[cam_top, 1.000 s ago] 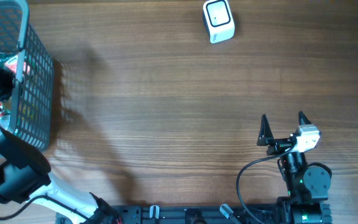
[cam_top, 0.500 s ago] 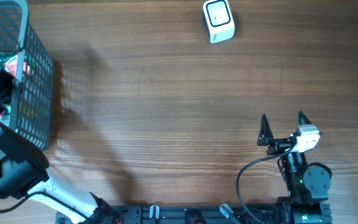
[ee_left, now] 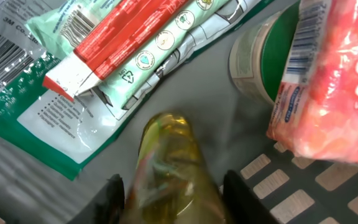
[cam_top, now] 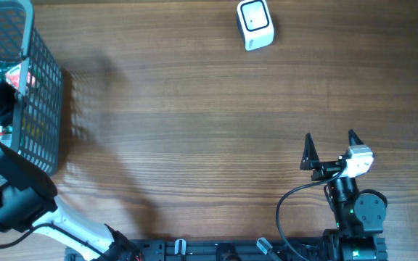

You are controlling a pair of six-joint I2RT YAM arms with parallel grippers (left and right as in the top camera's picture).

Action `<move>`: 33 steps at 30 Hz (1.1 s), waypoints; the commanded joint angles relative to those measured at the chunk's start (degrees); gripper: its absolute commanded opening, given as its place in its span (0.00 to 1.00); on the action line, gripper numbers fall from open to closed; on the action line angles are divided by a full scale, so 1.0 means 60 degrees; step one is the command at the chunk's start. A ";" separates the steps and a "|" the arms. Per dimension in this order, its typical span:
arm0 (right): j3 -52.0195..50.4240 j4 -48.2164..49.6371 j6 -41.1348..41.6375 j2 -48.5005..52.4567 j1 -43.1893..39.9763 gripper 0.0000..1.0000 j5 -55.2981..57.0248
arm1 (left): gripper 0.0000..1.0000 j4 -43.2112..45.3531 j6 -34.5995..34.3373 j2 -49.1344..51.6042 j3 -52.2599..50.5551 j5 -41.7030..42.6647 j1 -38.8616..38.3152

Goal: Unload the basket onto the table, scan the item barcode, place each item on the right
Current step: 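Lift the oil bottle out and set it on the table center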

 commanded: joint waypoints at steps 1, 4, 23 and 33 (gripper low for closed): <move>-0.0011 0.0036 -0.0131 -0.0007 -0.0015 1.00 -0.0087 | 0.17 0.0091 0.0000 0.0058 -0.0237 0.0157 0.0029; -0.0011 0.0036 -0.0131 -0.0007 -0.0015 1.00 -0.0087 | 0.17 0.0248 0.0000 -0.0211 -0.0178 0.0157 0.0029; -0.0011 0.0036 -0.0131 -0.0004 -0.0015 1.00 -0.0091 | 0.07 0.2222 -0.1767 -0.6284 0.2106 0.1687 -0.1727; -0.0011 0.0036 -0.0127 0.0007 -0.0015 1.00 -0.0091 | 0.04 -0.0441 -0.2014 -0.4768 0.2102 0.0922 -0.7643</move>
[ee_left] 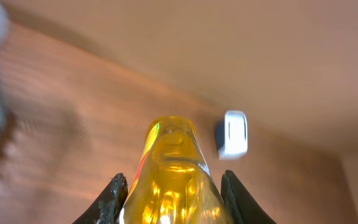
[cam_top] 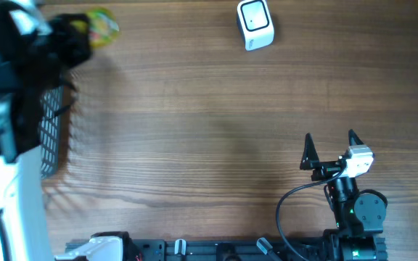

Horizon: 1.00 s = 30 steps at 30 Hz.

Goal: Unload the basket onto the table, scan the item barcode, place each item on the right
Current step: 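Lift the oil bottle out and set it on the table center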

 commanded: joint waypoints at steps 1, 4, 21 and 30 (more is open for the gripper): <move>-0.0011 0.0033 -0.0131 0.0004 -0.0015 1.00 -0.0084 | 0.04 -0.0353 -0.0393 0.0951 0.0149 -0.0667 -0.1759; -0.0011 0.0033 -0.0131 0.0007 -0.0015 1.00 -0.0087 | 0.06 -0.0430 -0.1184 0.2000 0.0149 -0.1024 -0.3224; -0.0011 0.0033 -0.0131 0.0011 -0.0015 1.00 -0.0087 | 0.04 0.0299 -0.4419 0.6597 0.0127 -0.3555 -0.8251; -0.0011 0.0033 -0.0131 0.0011 -0.0015 1.00 -0.0084 | 0.06 0.0838 -0.4422 0.7191 0.0120 -0.3246 -0.8929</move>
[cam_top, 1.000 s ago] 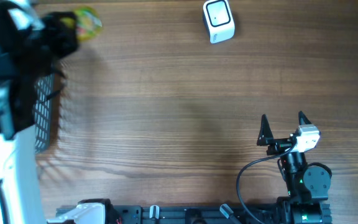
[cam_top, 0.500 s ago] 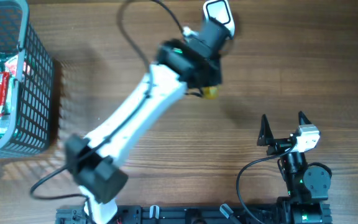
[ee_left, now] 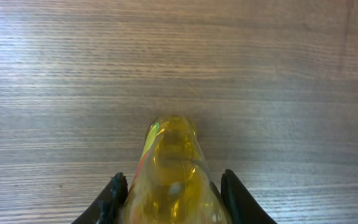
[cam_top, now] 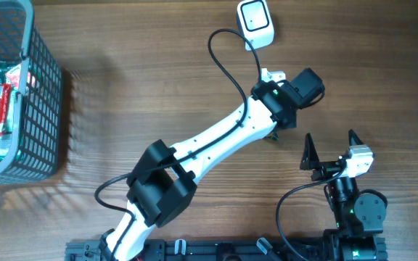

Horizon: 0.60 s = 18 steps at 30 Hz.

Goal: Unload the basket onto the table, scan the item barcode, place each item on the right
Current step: 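Lift the oil bottle out and set it on the table center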

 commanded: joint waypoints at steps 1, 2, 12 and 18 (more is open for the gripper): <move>-0.0011 0.0033 -0.0127 0.0011 -0.0015 1.00 -0.0084 | 0.06 0.0058 -0.0197 0.0066 0.0120 0.0178 -0.0182; -0.0011 0.0033 -0.0131 0.0011 -0.0015 1.00 -0.0084 | 0.07 0.0062 -0.0197 0.0077 0.0120 0.0248 -0.0193; -0.0011 0.0033 -0.0127 0.0011 -0.0015 1.00 -0.0087 | 0.11 0.0055 -0.0193 0.0084 0.0109 0.0310 -0.0262; -0.0011 0.0033 -0.0131 0.0011 -0.0015 1.00 -0.0087 | 0.12 0.0175 -0.0193 0.0492 0.0109 0.0310 -0.0259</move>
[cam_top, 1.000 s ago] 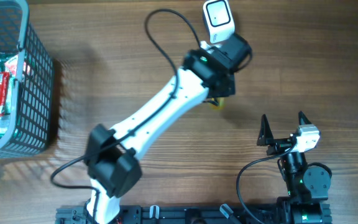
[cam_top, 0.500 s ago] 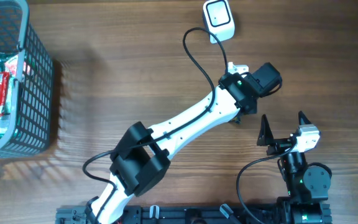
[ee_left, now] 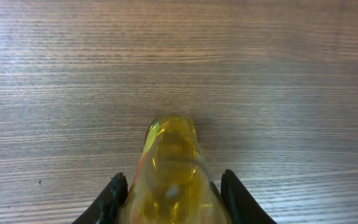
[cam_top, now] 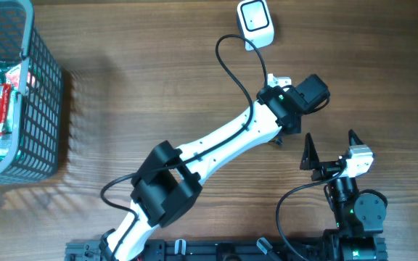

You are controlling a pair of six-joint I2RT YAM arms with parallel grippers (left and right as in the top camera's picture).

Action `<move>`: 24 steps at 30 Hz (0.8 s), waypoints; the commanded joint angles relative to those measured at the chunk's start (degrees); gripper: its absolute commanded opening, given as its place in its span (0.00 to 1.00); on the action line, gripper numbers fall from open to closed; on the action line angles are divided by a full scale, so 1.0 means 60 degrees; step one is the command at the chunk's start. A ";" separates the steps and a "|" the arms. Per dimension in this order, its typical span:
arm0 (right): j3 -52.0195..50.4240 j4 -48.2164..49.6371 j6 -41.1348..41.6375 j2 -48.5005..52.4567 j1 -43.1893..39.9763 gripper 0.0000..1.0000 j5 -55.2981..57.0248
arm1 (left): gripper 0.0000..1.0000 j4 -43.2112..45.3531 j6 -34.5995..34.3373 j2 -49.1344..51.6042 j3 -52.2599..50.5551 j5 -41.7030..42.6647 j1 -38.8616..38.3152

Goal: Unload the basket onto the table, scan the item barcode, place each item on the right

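My left gripper is shut on a clear yellow bottle, held close over the wooden table. From overhead the left arm reaches across to the right of the middle, its wrist hiding the bottle. The white barcode scanner stands at the far edge, above that wrist. My right gripper rests open near the front right, holding nothing.
A grey wire basket with several packaged goods sits at the far left. The left arm's black cable loops close to the scanner.
The left wrist has shifted slightly to the right and toward the front, and the bottle now sits a little nearer the tabletop. The right arm has not moved.
My left gripper was down in the basket, closed around the yellow bottle among the packages. Then it held the bottle up clear of the basket, the scanner ahead. Later it was across the table below the scanner, and now it is low over the wood there.
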 commanded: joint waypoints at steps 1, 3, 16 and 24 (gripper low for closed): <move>-0.0011 0.0033 -0.0127 0.0011 -0.0015 1.00 -0.0091 | 0.13 0.0066 -0.0160 0.0273 0.0109 0.0044 -0.0062; -0.0011 0.0033 -0.0127 0.0011 -0.0015 1.00 -0.0087 | 0.22 0.0106 -0.0160 0.0273 0.0109 0.0044 -0.0062; -0.0011 0.0033 -0.0131 0.0011 -0.0015 1.00 -0.0091 | 0.90 0.0645 0.2237 -0.1738 0.1628 0.0073 0.1107; -0.0011 0.0033 -0.0127 0.0029 -0.0015 1.00 -0.0087 | 1.00 0.0375 0.6430 -0.4328 0.2208 -0.0433 0.5049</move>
